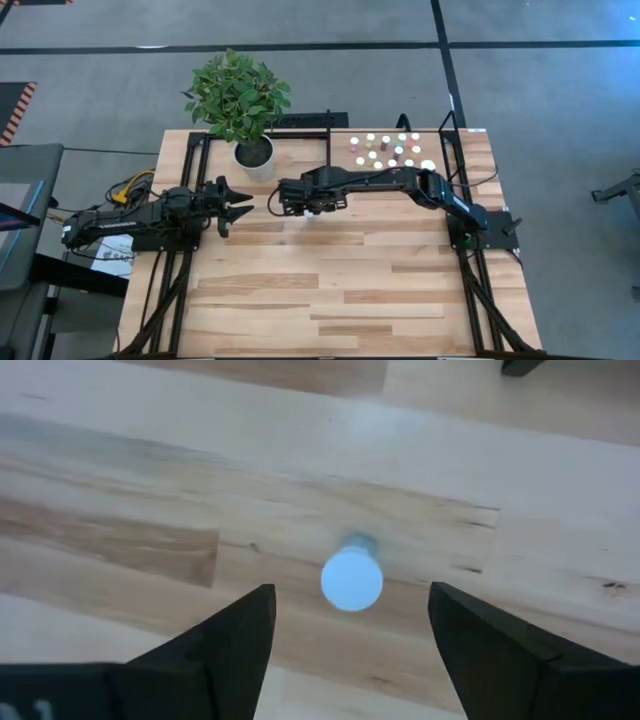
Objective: Pick and place medicine bottles onto shelf by color
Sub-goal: Put the blue pill bottle on the shelf
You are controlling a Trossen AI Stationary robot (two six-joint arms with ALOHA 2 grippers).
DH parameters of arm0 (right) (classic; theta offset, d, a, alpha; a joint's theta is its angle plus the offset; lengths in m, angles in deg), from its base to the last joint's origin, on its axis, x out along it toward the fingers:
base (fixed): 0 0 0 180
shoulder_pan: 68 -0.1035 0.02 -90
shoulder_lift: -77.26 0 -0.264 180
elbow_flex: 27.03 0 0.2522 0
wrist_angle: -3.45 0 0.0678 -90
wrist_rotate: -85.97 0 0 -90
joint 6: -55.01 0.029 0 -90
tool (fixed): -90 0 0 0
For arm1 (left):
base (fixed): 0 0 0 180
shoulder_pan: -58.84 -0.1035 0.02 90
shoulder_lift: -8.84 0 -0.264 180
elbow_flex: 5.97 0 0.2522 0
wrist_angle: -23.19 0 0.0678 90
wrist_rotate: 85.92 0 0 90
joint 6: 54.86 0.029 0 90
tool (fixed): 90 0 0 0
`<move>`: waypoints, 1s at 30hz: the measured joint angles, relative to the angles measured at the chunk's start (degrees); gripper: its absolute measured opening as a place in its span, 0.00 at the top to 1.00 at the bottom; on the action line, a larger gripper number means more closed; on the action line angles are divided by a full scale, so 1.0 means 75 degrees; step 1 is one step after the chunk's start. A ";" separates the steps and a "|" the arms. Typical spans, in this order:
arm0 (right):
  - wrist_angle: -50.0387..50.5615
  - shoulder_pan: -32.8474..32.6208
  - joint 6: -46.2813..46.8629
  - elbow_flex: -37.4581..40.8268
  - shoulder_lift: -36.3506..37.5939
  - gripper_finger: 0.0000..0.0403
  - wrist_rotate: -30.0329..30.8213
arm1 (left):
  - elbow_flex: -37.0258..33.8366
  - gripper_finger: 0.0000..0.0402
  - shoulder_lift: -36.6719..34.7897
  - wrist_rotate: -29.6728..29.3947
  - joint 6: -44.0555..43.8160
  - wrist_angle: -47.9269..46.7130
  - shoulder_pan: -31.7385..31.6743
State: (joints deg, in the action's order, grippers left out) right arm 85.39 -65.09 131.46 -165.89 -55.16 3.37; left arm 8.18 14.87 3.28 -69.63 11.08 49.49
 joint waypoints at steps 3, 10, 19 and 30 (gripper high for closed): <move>0.0025 0.0032 0.0003 0.0000 -0.0040 0.29 0.0003 | 0.0001 0.62 0.0000 0.0000 0.0000 0.0000 -0.0001; -0.0127 0.0063 0.0013 0.0003 -0.0622 0.29 -0.0427 | 0.0002 0.62 -0.0003 0.0003 0.0000 -0.0003 -0.0002; -0.0235 0.0193 0.0087 -0.0006 -0.0877 0.29 -0.0775 | 0.0003 0.62 -0.0003 0.0000 0.0000 0.0000 0.0000; -0.0124 0.0248 0.0348 0.0003 -0.0897 0.29 -0.0781 | 0.0001 0.62 -0.0003 0.0001 -0.0001 -0.0003 0.0000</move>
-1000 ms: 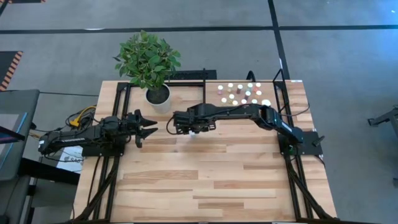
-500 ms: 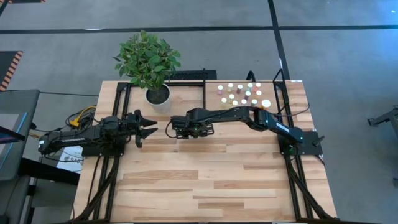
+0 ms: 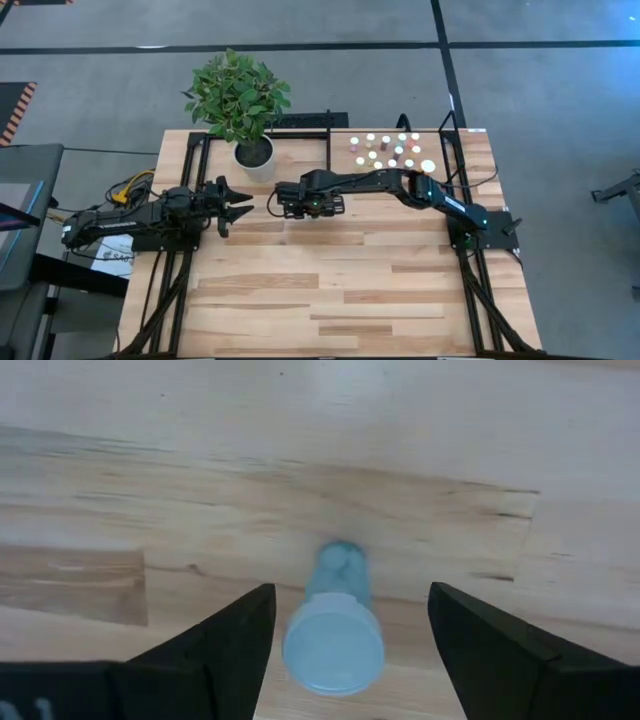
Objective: Pick and place medicine bottles onto shelf by color
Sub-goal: Put the blue pill bottle on the shelf
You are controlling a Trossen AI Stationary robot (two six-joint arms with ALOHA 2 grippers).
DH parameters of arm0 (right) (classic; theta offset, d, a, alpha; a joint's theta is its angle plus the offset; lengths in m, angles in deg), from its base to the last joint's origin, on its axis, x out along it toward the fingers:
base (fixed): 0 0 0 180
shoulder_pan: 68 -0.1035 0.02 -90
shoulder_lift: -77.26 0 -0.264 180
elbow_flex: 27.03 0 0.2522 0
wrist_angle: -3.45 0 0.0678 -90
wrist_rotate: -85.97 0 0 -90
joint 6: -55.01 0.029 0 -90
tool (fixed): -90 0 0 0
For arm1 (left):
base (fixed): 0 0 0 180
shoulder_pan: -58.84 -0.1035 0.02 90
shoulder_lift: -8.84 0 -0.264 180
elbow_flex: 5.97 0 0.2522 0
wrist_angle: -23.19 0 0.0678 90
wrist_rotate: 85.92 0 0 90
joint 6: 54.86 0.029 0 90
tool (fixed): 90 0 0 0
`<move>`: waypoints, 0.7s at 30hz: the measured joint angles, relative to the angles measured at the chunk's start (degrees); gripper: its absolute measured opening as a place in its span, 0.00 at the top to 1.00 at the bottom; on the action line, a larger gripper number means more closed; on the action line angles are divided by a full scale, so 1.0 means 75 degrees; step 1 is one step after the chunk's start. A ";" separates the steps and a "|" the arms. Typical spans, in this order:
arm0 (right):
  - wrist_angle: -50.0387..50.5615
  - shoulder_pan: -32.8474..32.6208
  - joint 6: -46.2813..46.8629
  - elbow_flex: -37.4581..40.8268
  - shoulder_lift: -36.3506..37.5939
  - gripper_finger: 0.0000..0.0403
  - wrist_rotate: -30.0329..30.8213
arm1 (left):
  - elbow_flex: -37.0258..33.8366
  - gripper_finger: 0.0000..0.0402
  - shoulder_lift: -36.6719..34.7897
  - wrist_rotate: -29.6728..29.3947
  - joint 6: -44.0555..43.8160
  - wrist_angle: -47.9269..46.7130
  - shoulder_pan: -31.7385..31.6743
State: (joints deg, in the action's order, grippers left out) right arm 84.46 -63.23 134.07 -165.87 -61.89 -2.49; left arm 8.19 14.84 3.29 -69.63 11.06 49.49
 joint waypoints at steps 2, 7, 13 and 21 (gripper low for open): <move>-0.0001 0.0000 0.0067 0.0000 0.0002 0.29 0.0000 | 0.0001 0.62 0.0000 -0.0001 0.0001 0.0001 -0.0001; -0.0057 0.0000 0.0086 0.0000 0.0002 0.32 0.0000 | 0.0002 0.62 0.0000 -0.0001 0.0001 0.0003 -0.0003; -0.0061 0.0000 0.0187 0.0000 0.0002 0.41 0.0000 | 0.0001 0.62 0.0000 -0.0001 0.0001 0.0000 0.0000; -0.0060 0.0000 0.0425 0.0000 0.0002 0.59 0.0000 | 0.0000 0.62 0.0000 0.0001 0.0000 0.0002 -0.0003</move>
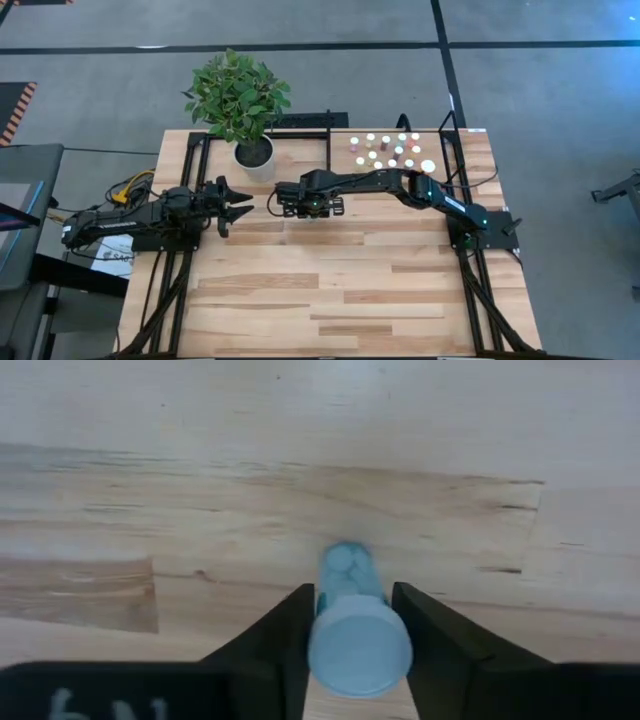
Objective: Pick and place medicine bottles onto shelf by color
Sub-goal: Put the blue pill bottle on the shelf
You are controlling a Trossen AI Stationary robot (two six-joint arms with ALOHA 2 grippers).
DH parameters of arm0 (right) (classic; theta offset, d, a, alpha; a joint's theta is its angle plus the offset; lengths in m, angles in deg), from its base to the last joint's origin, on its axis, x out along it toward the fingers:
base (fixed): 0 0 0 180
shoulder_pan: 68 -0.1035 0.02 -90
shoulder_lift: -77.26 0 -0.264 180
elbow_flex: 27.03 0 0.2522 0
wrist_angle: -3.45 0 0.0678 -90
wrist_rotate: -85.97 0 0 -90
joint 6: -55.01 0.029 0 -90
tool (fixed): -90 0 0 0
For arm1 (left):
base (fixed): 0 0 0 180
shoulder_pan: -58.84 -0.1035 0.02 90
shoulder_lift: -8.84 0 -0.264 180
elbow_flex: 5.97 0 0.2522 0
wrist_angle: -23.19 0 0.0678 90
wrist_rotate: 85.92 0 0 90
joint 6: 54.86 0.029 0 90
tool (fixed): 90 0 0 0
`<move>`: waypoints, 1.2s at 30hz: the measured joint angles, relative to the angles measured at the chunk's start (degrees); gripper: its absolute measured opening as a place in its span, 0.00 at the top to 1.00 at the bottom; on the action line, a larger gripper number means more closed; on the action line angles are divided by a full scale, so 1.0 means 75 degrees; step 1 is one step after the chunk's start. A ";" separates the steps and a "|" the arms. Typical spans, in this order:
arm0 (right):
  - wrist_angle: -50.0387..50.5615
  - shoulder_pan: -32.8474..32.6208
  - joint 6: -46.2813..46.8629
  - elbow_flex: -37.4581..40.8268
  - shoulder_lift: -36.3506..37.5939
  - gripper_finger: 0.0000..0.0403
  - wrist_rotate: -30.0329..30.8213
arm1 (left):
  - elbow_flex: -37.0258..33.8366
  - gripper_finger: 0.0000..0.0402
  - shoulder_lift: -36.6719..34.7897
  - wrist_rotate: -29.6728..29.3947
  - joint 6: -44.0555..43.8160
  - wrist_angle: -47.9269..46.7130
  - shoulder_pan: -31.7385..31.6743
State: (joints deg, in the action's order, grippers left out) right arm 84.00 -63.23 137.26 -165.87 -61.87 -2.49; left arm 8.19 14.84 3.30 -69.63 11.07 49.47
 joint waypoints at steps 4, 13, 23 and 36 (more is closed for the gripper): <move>0.0033 0.0000 0.0058 0.0000 0.0010 0.64 -0.0015 | -0.0001 0.62 0.0000 0.0000 0.0001 -0.0001 0.0003; 0.1265 0.0000 0.0174 -0.0880 0.0082 0.66 -0.0042 | 0.0000 0.62 0.0000 -0.0001 0.0001 0.0001 0.0002; 0.2541 0.0322 0.0188 -0.1012 0.1425 0.68 0.0483 | -0.0001 0.62 0.0000 0.0001 0.0001 0.0001 0.0003; 0.2829 0.1318 0.1519 0.1364 0.3022 0.69 0.0838 | 0.0001 0.62 0.0001 0.0000 0.0001 0.0001 0.0002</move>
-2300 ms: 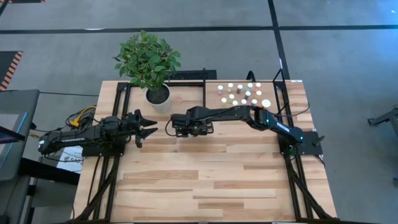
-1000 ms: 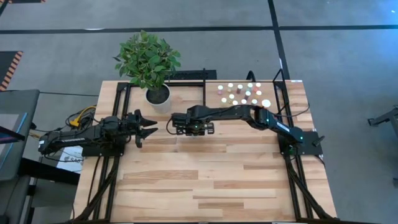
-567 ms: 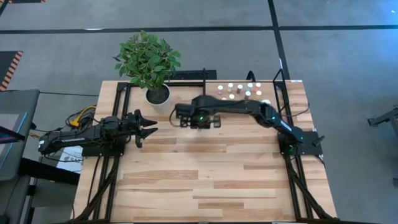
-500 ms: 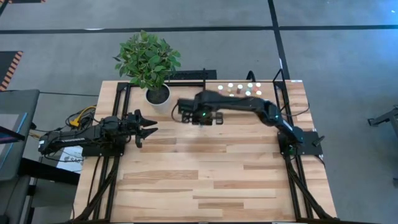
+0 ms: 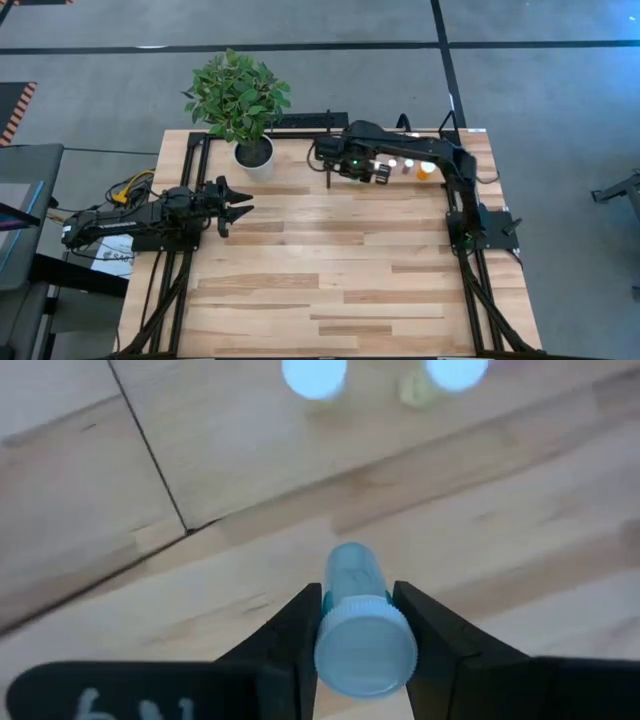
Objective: Pick and place medicine bottles onto shelf by color
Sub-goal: Put the blue pill bottle on the shelf
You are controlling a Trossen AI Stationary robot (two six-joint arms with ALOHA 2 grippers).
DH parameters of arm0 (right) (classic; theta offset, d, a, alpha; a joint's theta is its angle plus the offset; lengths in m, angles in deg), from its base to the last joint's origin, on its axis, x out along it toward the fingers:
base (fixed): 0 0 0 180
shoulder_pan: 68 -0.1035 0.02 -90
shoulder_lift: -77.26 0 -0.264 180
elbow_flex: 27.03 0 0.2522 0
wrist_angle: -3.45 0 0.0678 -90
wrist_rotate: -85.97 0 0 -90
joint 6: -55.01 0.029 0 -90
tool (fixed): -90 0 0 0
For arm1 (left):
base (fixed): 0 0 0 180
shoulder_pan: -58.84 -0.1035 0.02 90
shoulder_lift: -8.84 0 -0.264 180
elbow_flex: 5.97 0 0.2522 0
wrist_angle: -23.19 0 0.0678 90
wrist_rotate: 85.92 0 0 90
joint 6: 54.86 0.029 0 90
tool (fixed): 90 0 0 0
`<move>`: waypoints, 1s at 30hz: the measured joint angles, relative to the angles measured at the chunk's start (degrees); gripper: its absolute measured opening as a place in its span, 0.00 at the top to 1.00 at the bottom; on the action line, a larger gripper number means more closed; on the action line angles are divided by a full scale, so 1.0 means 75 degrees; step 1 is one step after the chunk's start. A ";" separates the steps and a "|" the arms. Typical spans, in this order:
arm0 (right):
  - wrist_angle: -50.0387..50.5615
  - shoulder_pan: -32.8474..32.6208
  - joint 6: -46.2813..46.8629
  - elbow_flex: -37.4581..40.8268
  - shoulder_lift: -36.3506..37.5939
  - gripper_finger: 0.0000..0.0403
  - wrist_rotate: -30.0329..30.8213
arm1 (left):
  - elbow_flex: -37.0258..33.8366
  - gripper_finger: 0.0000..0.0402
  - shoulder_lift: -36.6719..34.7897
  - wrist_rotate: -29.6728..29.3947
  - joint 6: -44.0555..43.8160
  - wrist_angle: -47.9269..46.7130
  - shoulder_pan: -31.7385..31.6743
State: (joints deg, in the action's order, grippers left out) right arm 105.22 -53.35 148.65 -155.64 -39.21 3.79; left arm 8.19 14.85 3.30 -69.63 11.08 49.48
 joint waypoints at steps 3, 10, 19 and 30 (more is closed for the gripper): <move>-0.0768 0.0283 0.0442 0.0893 0.0450 0.69 -0.0495 | 0.0000 0.62 0.0001 0.0001 0.0000 -0.0001 -0.0002; -0.1572 0.0649 0.2046 0.1655 0.0752 0.67 -0.0458 | 0.0001 0.62 -0.0001 0.0001 0.0000 -0.0002 0.0001; -0.2089 0.0933 0.3549 0.2322 0.0746 0.66 -0.0654 | 0.0001 0.62 -0.0001 0.0001 0.0000 0.0001 0.0001; -0.2186 0.1372 0.3463 0.2646 0.0746 0.66 -0.0826 | -0.0002 0.62 -0.0001 0.0000 0.0000 0.0001 0.0000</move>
State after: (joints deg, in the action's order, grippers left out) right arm 88.83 -43.05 174.63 -135.79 -33.61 -2.40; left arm 8.18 14.84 3.30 -69.63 11.08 49.49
